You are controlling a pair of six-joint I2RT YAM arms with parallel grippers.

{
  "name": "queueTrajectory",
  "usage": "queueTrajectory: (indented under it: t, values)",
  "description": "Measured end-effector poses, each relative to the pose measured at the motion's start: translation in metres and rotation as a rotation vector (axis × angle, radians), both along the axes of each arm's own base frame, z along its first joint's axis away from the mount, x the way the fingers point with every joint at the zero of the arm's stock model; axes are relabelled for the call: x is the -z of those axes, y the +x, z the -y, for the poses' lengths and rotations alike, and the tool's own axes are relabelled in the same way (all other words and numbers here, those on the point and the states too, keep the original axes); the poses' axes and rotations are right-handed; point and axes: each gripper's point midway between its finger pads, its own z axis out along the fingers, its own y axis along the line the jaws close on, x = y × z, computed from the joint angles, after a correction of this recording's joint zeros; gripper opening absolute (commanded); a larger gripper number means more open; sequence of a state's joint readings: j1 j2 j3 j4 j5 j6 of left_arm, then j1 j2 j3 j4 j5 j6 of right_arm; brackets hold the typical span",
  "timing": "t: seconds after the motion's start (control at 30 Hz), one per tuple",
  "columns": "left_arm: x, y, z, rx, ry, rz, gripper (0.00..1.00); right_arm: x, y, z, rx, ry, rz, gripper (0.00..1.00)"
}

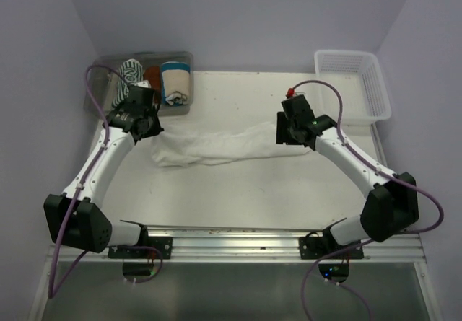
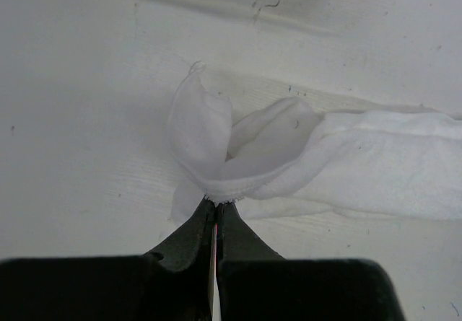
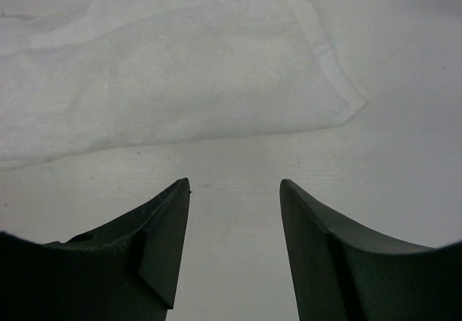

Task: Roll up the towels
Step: Flatten the towel

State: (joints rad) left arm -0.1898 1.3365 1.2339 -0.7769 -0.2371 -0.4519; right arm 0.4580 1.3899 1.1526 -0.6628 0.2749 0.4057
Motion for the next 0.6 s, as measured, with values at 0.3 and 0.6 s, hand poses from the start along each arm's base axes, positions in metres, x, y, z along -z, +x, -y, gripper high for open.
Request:
queueTrajectory:
  t: [0.3, 0.6]
  values:
    - [0.019, -0.009, 0.002, 0.014, -0.007, -0.060, 0.00, 0.059, 0.079, -0.035, -0.012, -0.084, -0.111, 0.56]
    - [0.011, -0.012, 0.004, 0.023, -0.020, -0.039, 0.00, 0.101, 0.129, -0.044, 0.017, -0.106, -0.148, 0.52]
